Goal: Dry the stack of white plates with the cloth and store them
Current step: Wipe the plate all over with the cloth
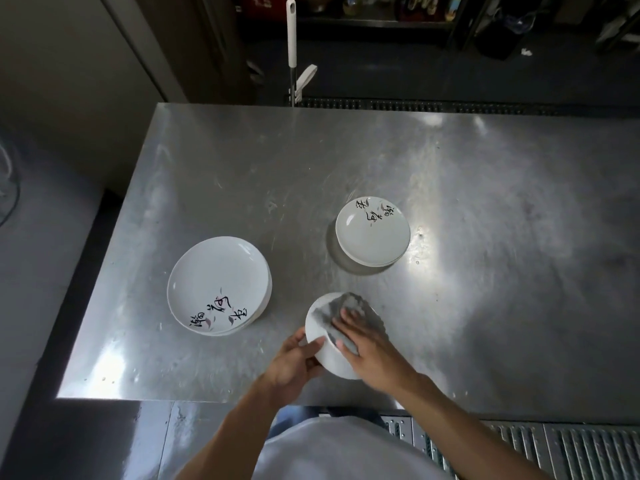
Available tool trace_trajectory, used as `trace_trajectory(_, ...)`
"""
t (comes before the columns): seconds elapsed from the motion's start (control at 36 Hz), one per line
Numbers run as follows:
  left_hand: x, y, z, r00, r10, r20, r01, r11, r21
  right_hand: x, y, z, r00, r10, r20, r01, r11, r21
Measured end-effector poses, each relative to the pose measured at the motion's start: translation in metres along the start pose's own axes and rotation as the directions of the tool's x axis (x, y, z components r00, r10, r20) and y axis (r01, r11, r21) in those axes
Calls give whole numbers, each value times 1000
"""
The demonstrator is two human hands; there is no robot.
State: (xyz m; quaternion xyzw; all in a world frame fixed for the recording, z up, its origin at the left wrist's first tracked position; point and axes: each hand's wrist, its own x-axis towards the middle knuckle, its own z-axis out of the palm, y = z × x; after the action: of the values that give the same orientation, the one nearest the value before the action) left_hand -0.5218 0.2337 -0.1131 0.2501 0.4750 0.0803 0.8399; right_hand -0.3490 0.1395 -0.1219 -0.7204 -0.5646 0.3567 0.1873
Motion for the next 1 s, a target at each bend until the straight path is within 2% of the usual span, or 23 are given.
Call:
trace_trajectory(0.11,6,0,-7,999,-2,-45,1,1000,-19,-21,5,1,995,-89,47,90,996,-22)
trace_trajectory(0.19,6,-1,-10,998,-14,-62,14,1000,-5,-31,15,-7,994,-81,78,88,992,-91)
trace_trajectory(0.31,5,-3,-11,996,-28,-81,28,1000,-5,-21,20,-14,993,63,100,-44,982,-182)
trace_trajectory(0.39,4,-1,-8,996,-20,-83,20,1000,-6,3,10,-16,978,181,101,-162,971,-176)
trace_trajectory(0.44,2,3,-7,996,-9,-94,8,1000,-16,19,-1,-15,972,199,126,-177,969,-171)
trace_trajectory(0.64,2,17,-7,997,30,-66,-33,998,-44,22,-25,-4,993,-5,122,25,985,-168)
trace_trajectory(0.75,5,15,-10,998,33,-57,-35,999,-34,-8,-16,-5,980,-91,178,102,993,-54)
trace_trajectory(0.83,3,10,-8,995,38,-96,-36,999,17,-24,1,-11,989,-4,145,11,999,-47)
trace_trajectory(0.89,3,7,-6,992,44,-118,-37,998,58,-20,2,-16,980,168,106,-171,985,21)
trace_trajectory(0.94,2,6,-3,991,51,-126,-39,995,95,-5,-8,-22,940,329,94,-340,929,145)
trace_trajectory(1.0,1,7,-2,991,63,-120,-47,990,131,12,-23,-23,950,307,52,-311,930,194)
